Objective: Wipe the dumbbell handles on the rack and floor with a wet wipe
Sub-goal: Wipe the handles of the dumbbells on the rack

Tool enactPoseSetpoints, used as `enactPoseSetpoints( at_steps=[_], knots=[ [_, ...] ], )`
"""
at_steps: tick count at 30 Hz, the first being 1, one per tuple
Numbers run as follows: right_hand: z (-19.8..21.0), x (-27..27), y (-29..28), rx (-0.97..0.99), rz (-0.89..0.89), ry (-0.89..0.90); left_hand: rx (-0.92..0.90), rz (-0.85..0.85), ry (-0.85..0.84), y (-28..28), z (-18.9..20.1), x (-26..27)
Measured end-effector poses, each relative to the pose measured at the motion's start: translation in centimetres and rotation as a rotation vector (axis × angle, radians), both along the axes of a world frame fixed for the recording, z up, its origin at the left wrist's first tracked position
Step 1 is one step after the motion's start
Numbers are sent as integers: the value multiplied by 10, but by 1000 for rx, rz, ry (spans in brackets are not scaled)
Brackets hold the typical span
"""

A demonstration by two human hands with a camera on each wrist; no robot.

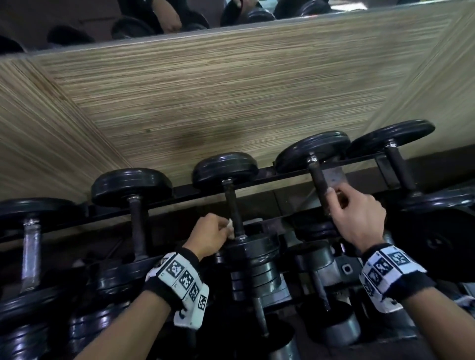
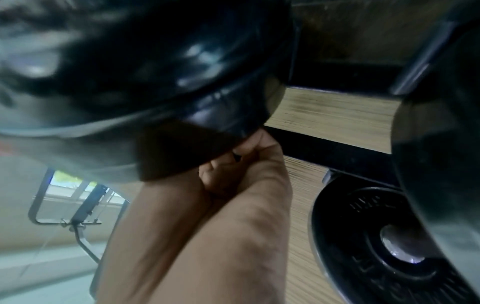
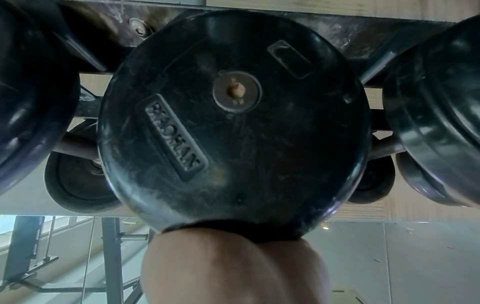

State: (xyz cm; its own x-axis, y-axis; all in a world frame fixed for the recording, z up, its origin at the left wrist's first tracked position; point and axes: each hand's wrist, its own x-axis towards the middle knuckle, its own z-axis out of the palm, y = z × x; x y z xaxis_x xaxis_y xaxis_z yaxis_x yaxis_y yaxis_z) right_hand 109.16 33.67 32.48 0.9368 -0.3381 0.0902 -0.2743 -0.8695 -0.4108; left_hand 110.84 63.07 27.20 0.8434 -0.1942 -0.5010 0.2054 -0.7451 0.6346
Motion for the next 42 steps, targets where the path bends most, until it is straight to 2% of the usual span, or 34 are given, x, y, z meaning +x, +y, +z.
enactPoseSetpoints(
  at_steps=[1,4,5,9,12,14,15,19,21,24,27,29,31,34,37,42],
  knots=[
    [0,0,0,-3,0,5,-10,37,-10,1,-2,5],
    [-1,0,0,-12,-1,14,-165,353,-96,0,-2,32],
    [-2,0,-1,-16,-4,13,-189,408,-136,-1,0,40],
    [-6,1,-1,-13,-4,-11,-220,354,-159,-4,-1,36],
    [-8,2,-1,-14,-2,-24,-123,204,-12,0,-19,3],
    [-8,1,-1,-17,-3,-23,-114,180,66,3,-27,-10],
    [-8,2,-1,-16,-4,-27,-149,210,68,4,-27,-7],
    [-10,2,-2,-20,3,-26,-366,505,17,6,-28,37],
    [-10,2,-3,-19,2,-26,-368,508,-73,6,-22,54],
    [-10,2,-2,-15,1,-21,-335,441,-88,5,-22,48],
    [-8,2,-1,-17,-9,-24,-311,239,28,9,-41,14],
    [-7,1,0,-20,-16,-28,-320,169,120,14,-49,-1],
    [-6,1,0,-26,-15,-27,-403,199,162,15,-43,3],
    [-6,1,-1,-33,-8,-18,-586,342,154,8,-19,30],
    [-6,1,-1,-38,-10,-18,-570,513,107,5,-10,57],
    [-5,1,0,-29,-12,-44,-561,513,83,5,-11,57]
  ],
)
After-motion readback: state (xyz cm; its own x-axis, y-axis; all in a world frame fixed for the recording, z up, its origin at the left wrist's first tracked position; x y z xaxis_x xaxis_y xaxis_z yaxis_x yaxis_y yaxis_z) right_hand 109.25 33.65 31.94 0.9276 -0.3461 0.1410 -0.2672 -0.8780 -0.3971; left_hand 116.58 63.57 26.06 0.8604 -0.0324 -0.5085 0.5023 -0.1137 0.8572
